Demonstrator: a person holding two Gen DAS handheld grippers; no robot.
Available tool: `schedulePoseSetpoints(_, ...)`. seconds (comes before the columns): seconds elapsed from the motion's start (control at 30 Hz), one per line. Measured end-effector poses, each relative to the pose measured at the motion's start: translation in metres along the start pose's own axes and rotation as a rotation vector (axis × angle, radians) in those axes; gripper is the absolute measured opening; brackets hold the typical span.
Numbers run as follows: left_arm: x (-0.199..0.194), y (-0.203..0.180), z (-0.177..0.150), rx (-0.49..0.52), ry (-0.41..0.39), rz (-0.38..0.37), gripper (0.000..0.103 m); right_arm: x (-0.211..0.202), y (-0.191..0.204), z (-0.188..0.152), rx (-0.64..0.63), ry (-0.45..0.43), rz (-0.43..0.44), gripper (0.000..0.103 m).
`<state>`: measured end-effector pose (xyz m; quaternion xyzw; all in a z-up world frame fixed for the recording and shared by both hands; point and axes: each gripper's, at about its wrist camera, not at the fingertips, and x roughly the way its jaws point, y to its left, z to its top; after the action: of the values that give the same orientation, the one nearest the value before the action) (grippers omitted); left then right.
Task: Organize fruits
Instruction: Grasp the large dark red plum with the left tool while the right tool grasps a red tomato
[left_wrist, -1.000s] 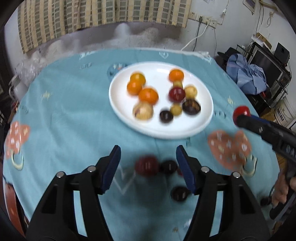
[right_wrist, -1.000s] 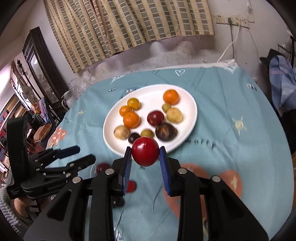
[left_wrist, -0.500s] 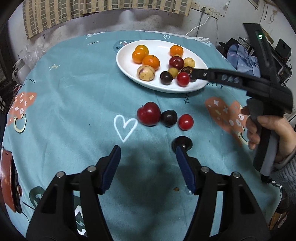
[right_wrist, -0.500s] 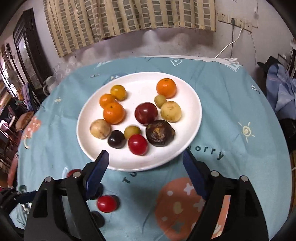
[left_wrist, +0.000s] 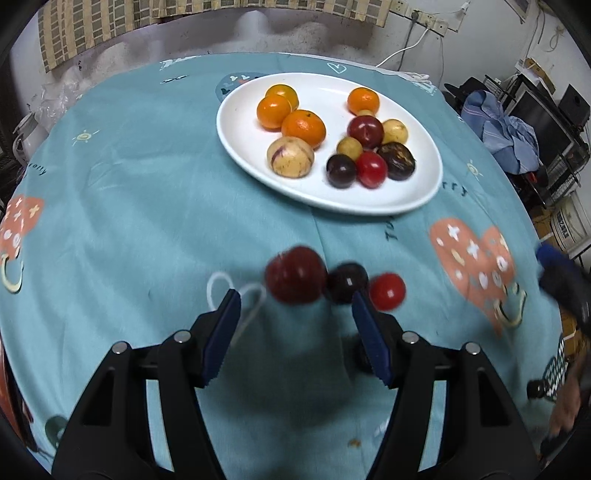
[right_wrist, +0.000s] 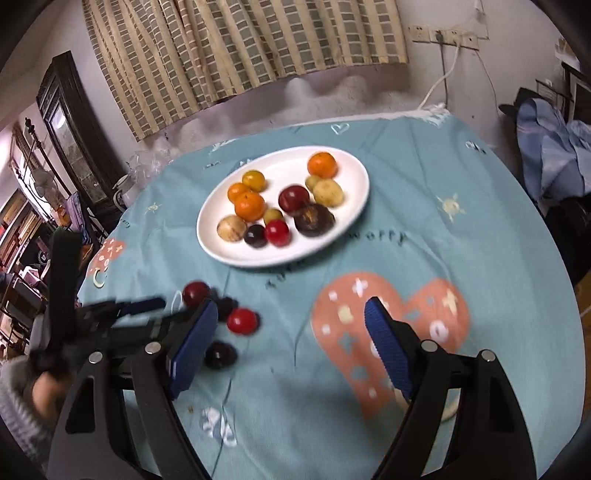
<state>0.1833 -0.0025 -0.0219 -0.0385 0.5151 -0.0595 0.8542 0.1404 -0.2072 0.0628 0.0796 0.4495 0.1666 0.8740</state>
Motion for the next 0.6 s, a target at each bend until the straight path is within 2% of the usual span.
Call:
schedulePoseSetpoints(0.2, 0.012, 0.005, 0.006, 0.007, 0.001, 0.004, 0.067, 0.003, -0.008, -0.012, 0.05, 0.034, 0.006, 0.082)
schedulePoseSetpoints(0.43, 0.016, 0.034, 0.002, -0.025, 0.023, 0.082, 0.068, 0.01, -0.001, -0.012, 0.027, 0.053, 0.017, 0.082)
schedulePoseSetpoints(0.6, 0.015, 0.048, 0.002, -0.076, 0.013, 0.059, 0.068, 0.021, 0.01, -0.011, -0.007, 0.078, 0.038, 0.082)
